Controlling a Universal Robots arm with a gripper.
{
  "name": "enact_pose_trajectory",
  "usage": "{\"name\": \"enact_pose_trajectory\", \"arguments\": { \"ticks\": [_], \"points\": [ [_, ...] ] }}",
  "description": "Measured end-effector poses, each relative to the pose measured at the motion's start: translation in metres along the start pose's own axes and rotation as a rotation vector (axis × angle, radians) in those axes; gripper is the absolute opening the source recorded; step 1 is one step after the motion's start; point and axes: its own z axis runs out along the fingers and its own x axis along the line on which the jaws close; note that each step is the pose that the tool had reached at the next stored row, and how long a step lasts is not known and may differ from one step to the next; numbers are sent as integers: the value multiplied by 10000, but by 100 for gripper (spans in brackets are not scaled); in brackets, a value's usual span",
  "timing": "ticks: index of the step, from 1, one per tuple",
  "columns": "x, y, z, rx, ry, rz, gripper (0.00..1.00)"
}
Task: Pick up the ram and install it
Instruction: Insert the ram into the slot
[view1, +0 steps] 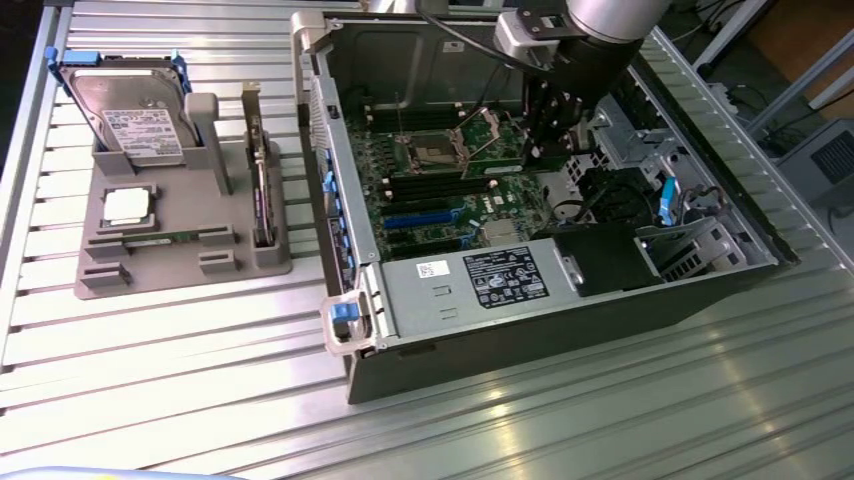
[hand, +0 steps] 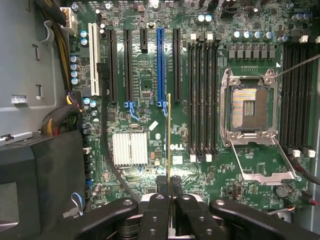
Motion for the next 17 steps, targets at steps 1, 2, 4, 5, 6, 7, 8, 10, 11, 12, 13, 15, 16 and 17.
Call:
{"name": "enact_pose_trajectory", "arguments": {
  "ticks": [1,2,4,5,6,7,8,10,11,12,13,15,16,17],
  "points": [
    [0,0,9,0,0,0,12],
    [0,1,23,0,0,0,12],
    [1,1,40,0,0,0,12],
    [1,2,52,0,-1,0,12],
    [1,2,58,-1,-1,0,12],
    [1,2,65,0,-1,0,12],
    [1,2,74,0,-1,0,12],
    [2,3,87,0,-1,0,12],
    [2,3,95,-1,-1,0,12],
    [2,3,108,0,0,0,12],
    [2,4,116,0,0,0,12],
    [3,4,139,0,-1,0,12],
    [3,5,146,-1,0,0,12],
    [3,5,160,0,-1,0,12]
  ]
}}
